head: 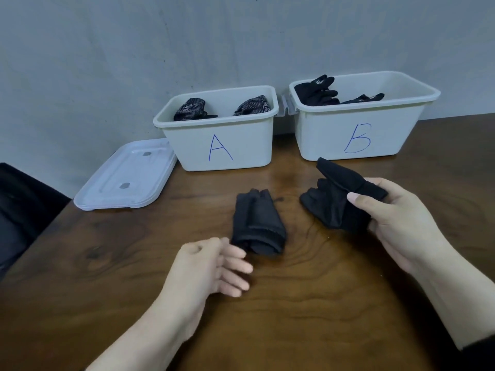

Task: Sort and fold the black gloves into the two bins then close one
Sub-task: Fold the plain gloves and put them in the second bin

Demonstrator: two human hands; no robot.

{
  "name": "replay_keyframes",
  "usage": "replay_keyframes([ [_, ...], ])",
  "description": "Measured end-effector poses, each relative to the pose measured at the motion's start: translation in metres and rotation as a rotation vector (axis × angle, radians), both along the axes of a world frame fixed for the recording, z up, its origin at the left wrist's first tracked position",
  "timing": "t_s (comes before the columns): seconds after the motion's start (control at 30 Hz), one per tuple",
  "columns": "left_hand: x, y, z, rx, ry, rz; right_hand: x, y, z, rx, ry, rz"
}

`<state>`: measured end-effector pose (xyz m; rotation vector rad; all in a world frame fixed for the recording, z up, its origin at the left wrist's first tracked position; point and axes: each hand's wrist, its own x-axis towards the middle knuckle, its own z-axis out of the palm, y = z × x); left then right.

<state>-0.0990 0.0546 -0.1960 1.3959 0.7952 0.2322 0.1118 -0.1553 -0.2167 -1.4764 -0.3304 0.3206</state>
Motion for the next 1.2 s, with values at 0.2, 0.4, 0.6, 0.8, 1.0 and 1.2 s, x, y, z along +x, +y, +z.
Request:
replay_keyframes([
  [0.2, -0.010, 0.035, -0.002, 1.126, -0.077, -0.285, -0.006, 0.006, 0.002, 0.000, 0.007, 0.098],
  [0.4, 0.041, 0.030, -0.018, 1.177, 0.206, -0.223, -0.013, 0.008, -0.001, -0.005, 0.023, 0.135],
  [0.6, 0.071, 0.028, -0.019, 0.843, -0.022, -0.053, -0.010, 0.006, -0.004, -0.011, 0.003, 0.054],
  [0.8, 0.076, 0.015, 0.002, 0.155, -0.430, 0.156, -0.008, 0.004, 0.002, 0.046, -0.017, -0.074],
  [1.0, 0.044, 0.048, -0.028, 1.031, 0.047, -0.057, -0.012, 0.006, 0.006, -0.012, -0.039, -0.003],
  [1.2, 0.033, 0.059, -0.036, 1.330, -0.051, -0.528, -0.018, 0.010, 0.008, -0.094, -0.074, 0.053],
])
